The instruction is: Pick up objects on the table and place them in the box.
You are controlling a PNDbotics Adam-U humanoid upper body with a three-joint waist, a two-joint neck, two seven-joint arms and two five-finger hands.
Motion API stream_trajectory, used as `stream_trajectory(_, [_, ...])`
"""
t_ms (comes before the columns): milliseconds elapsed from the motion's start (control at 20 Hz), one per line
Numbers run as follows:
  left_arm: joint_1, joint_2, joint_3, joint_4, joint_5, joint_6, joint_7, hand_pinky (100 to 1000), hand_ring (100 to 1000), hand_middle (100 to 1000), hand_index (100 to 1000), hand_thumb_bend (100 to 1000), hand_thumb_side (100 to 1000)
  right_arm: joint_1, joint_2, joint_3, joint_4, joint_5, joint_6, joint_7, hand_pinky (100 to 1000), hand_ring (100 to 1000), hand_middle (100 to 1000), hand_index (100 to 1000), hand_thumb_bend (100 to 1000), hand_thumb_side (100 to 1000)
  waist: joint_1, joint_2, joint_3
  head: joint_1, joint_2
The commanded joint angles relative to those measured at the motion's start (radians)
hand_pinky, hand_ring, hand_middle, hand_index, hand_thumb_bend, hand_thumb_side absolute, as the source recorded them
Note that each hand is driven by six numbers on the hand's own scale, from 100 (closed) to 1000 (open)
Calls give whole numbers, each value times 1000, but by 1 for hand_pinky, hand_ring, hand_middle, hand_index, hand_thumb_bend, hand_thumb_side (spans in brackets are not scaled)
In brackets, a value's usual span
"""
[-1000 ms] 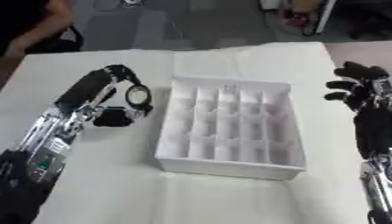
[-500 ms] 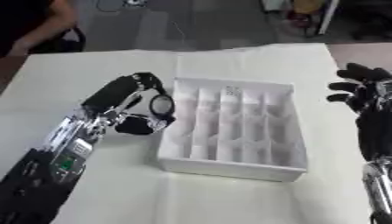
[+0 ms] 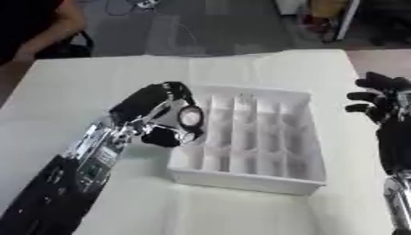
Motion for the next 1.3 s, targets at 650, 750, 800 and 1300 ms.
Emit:
stream_trajectory(650, [-87, -121, 39, 223, -59, -28, 77, 840, 802, 764, 611, 133, 501, -12, -6, 2, -9, -5, -1, 14, 598, 667, 709, 810, 100, 993, -7, -13, -20, 26, -19])
stream_trajectory(750, [-88, -118, 39, 222, -73, -34, 81, 845, 810, 784, 699, 377, 546, -11, -5, 1, -9, -4, -1, 14, 598, 667, 709, 810, 100, 993, -7, -13, -20, 26, -20])
stream_trajectory(800, [-89, -116, 37, 217, -88, -39, 82, 850, 817, 796, 752, 568, 586, -11, -5, 1, -9, -4, -1, 14, 598, 667, 709, 810, 100, 993, -6, -13, -19, 27, -20])
stream_trajectory(1300, [-93, -102, 40, 142, -202, -73, 68, 876, 835, 827, 880, 1000, 739, -11, -5, 1, -7, -3, -1, 15, 598, 667, 708, 810, 100, 992, -6, -14, -16, 31, -21])
